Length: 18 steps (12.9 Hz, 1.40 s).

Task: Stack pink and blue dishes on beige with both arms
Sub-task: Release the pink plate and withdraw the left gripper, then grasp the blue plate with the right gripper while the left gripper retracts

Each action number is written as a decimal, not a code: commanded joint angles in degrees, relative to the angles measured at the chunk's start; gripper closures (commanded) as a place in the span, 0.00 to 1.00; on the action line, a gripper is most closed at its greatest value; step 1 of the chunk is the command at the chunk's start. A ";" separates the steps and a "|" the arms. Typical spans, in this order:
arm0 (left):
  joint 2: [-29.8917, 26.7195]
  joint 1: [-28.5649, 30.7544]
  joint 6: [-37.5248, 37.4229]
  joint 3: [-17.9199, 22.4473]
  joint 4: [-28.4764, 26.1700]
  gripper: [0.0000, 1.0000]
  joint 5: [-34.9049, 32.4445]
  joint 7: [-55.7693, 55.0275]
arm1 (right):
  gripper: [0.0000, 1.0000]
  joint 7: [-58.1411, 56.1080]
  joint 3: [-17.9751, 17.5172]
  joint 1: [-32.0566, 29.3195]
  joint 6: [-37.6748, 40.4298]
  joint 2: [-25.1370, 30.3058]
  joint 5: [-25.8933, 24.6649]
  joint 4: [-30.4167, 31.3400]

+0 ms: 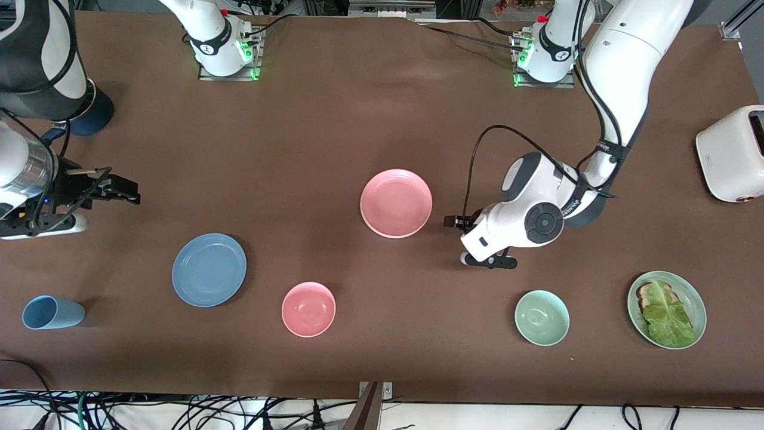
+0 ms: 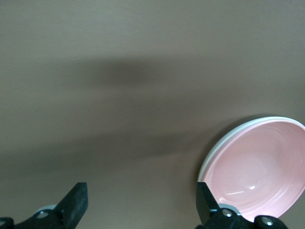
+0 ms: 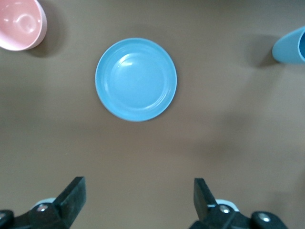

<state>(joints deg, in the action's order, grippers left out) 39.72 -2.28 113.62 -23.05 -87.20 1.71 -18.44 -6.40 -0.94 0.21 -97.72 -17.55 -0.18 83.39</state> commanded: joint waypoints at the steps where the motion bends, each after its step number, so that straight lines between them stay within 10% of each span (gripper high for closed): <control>1: -3.25 2.88 -4.44 0.02 -0.60 0.00 -1.45 0.07 | 0.00 -2.91 -0.38 -1.08 -4.92 -4.05 -0.17 -0.43; 18: -9.75 21.16 -13.51 -0.07 -0.96 0.00 -6.54 23.00 | 0.06 -5.81 -0.73 -5.57 -28.85 -20.23 0.36 6.96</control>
<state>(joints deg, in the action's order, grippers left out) 32.90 17.00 101.92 -22.80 -87.19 -3.75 1.37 -11.56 -1.00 -5.10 -125.78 -37.48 -0.20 90.26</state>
